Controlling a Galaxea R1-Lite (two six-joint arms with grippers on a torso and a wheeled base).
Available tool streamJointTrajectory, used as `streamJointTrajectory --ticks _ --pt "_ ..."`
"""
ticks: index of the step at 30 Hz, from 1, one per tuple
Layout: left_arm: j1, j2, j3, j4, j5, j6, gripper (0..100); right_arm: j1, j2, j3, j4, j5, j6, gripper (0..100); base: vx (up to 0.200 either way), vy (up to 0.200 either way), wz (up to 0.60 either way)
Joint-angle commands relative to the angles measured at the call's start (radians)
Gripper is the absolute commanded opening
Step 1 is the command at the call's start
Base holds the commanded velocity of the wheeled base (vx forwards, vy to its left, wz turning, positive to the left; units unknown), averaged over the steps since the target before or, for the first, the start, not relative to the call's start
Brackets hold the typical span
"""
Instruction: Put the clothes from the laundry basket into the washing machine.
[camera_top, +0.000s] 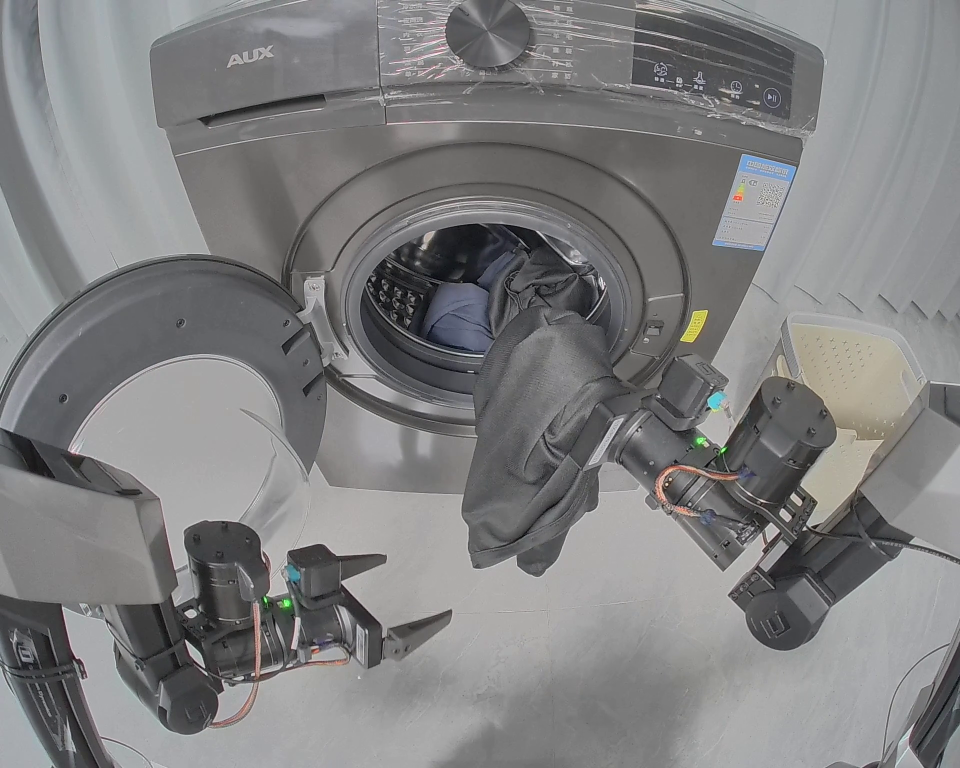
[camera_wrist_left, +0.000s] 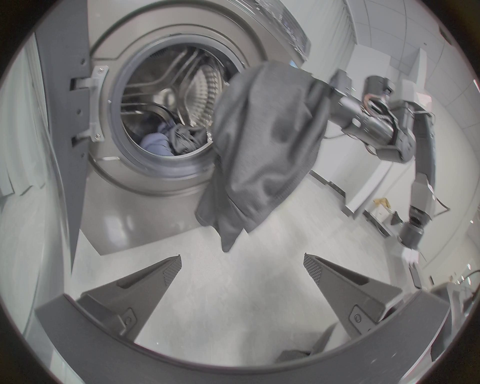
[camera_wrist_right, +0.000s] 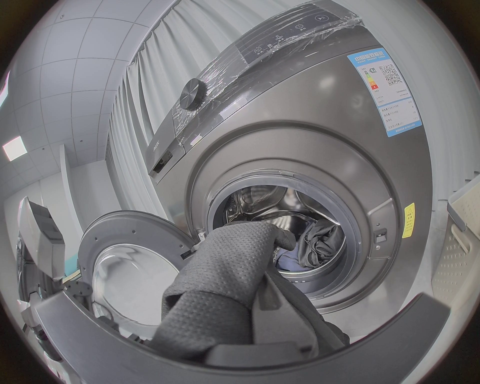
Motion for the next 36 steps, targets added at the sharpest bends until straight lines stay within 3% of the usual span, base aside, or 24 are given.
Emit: streamJointTrajectory --ticks 1,7,10,11,15,19,21,25,32,36 --pt "-0.021 0.008 0.064 -0.001 -0.03 0.025 100 -0.005 0.014 -0.019 0.0 -0.001 0.001 0 0.0 0.0 0.0" --pt "-0.049 -0.036 0.009 -0.001 -0.045 0.049 100 0.017 0.018 -0.017 0.001 -0.022 0.012 0 0.0 0.0 0.0" --pt "-0.129 -0.112 -0.083 0.002 -0.033 0.008 100 0.041 0.023 -0.022 0.006 -0.029 0.012 0 0.0 0.0 0.0" --pt "-0.161 -0.118 -0.112 0.012 -0.005 -0.01 100 0.049 0.026 -0.02 0.004 -0.029 0.015 0 0.0 0.0 0.0" --pt "-0.235 -0.067 -0.177 0.012 0.082 -0.017 100 0.064 0.04 -0.026 0.008 -0.049 0.017 0 0.0 0.0 0.0" --pt "-0.235 0.006 -0.238 0.001 0.091 -0.021 100 0.08 0.04 -0.026 0.011 -0.053 0.017 0 0.0 0.0 0.0" --pt "-0.224 0.054 -0.315 0.001 0.119 -0.026 100 0.09 0.038 -0.023 0.011 -0.056 0.018 0 0.0 0.0 0.0" --pt "-0.212 0.065 -0.384 0.002 0.147 -0.052 100 0.09 0.034 -0.023 0.011 -0.056 0.02 0 0.0 0.0 0.0" --pt "-0.199 0.145 -0.45 0.004 0.162 -0.053 100 0.112 0.017 -0.017 0.011 -0.058 0.021 0 0.0 0.0 0.0" --pt "-0.169 0.183 -0.497 0.004 0.165 -0.053 100 0.132 -0.003 -0.008 0.012 -0.084 0.024 0 0.0 0.0 0.0"
